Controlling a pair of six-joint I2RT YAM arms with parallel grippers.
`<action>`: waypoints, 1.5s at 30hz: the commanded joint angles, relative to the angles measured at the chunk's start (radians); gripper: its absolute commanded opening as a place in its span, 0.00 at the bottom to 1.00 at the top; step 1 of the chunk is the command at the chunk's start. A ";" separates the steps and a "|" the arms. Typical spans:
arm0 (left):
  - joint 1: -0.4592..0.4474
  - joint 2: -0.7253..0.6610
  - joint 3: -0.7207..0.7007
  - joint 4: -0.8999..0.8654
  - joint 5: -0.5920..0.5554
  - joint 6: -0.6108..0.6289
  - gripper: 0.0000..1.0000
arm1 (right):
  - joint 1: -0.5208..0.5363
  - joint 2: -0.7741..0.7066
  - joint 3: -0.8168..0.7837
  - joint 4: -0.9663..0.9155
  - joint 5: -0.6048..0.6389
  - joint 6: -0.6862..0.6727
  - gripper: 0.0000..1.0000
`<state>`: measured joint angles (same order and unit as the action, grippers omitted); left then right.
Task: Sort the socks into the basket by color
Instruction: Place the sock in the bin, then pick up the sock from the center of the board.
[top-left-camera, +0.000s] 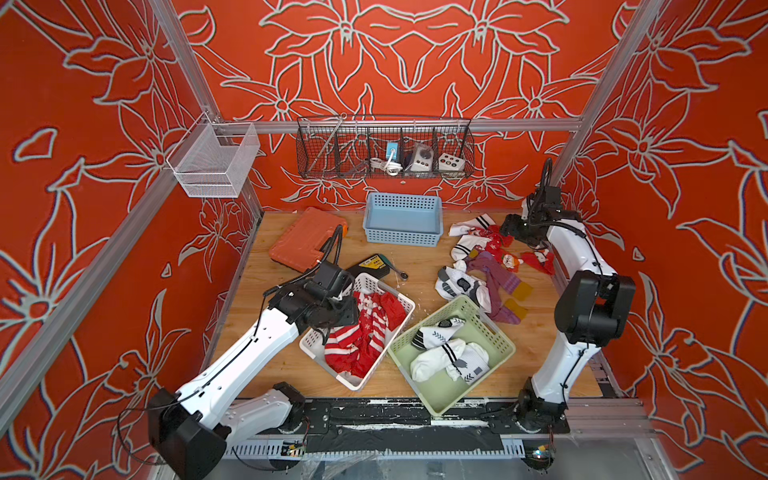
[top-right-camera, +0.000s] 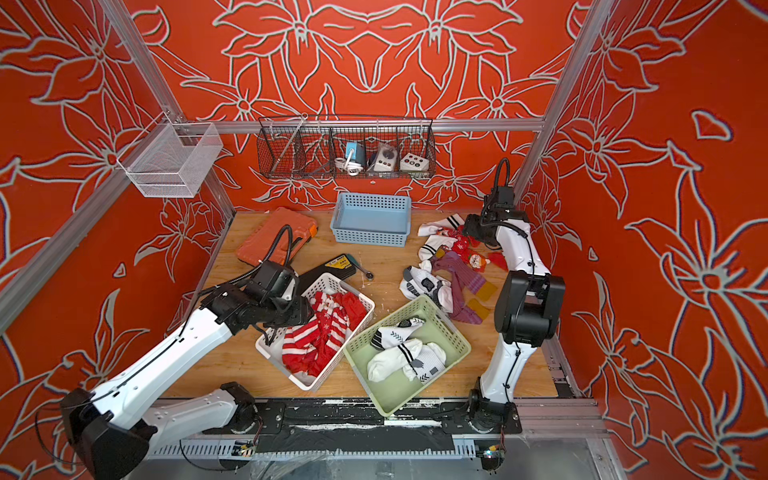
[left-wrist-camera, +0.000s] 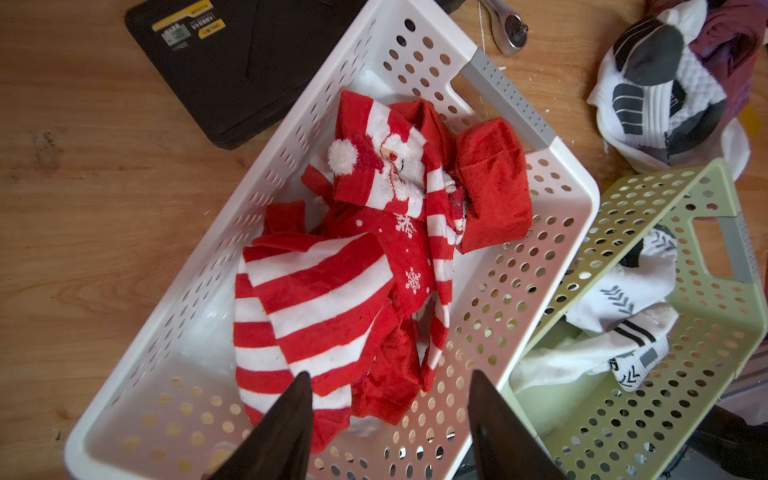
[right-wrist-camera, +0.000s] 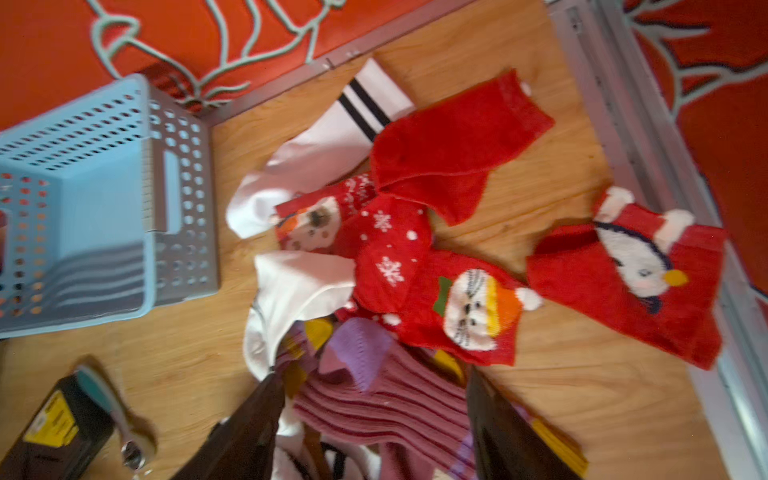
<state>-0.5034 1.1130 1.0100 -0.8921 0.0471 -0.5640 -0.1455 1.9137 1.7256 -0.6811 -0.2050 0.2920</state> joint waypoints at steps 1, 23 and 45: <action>0.005 -0.004 0.008 0.074 0.033 0.016 0.58 | -0.049 0.052 0.065 -0.054 0.105 -0.044 0.77; 0.014 0.239 0.223 0.194 0.102 0.093 0.62 | -0.205 0.318 0.196 -0.099 0.127 -0.053 0.95; 0.052 0.316 0.280 0.199 0.145 0.093 0.63 | -0.218 0.430 0.210 -0.042 0.069 -0.043 0.60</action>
<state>-0.4572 1.4189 1.2720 -0.6971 0.1814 -0.4698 -0.3553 2.3146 1.9045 -0.7238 -0.1177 0.2504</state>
